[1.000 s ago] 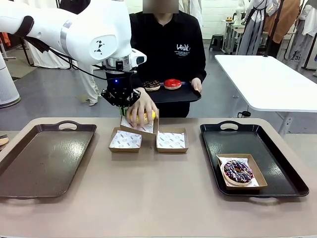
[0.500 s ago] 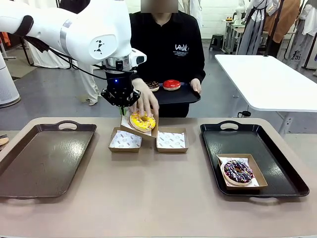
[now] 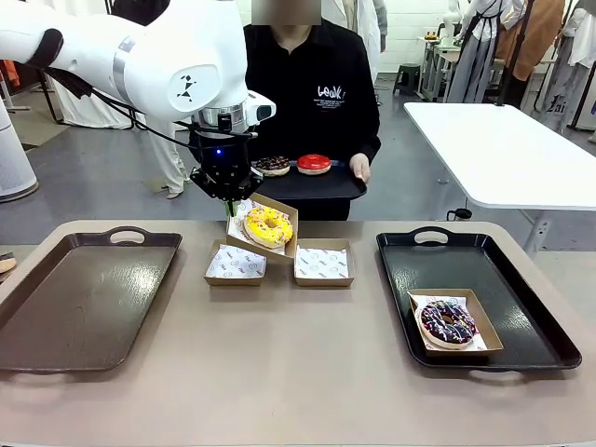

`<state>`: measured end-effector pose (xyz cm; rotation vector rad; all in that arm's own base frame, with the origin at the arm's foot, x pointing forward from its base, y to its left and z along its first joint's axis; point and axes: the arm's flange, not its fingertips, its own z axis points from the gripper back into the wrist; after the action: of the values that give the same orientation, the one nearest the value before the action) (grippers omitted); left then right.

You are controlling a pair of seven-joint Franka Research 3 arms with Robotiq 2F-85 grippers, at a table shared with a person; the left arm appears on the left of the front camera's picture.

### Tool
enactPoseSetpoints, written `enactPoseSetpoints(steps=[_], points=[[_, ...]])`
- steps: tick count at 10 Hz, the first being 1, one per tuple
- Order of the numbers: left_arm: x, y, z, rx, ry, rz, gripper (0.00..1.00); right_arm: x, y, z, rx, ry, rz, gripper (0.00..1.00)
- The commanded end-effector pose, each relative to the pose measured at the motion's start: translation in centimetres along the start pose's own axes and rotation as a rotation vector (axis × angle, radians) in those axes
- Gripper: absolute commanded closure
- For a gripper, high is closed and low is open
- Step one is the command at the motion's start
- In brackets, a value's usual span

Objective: Individually package the donuts and arrange them on the tray.
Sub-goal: Place the picked Paper togo box on the Handle tray while simultaneously picking up another Paper togo box from the table with the other hand.

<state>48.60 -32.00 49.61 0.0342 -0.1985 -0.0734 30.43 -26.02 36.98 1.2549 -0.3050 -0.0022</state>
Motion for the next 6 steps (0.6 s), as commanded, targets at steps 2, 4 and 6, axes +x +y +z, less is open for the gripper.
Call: enactPoseSetpoints(steps=[2,4,6], points=[[-0.14,0.11,0.15,0.000,-0.017,0.000,1.00,-0.12,0.26,0.07,0.004,-0.002,-0.003,0.00],[-0.14,0.11,0.15,0.000,-0.017,0.000,1.00,-0.12,0.26,0.07,0.004,-0.002,-0.003,0.00],[-0.14,0.11,0.15,0.000,-0.017,0.000,1.00,-0.12,0.26,0.07,0.004,-0.002,-0.003,0.00]])
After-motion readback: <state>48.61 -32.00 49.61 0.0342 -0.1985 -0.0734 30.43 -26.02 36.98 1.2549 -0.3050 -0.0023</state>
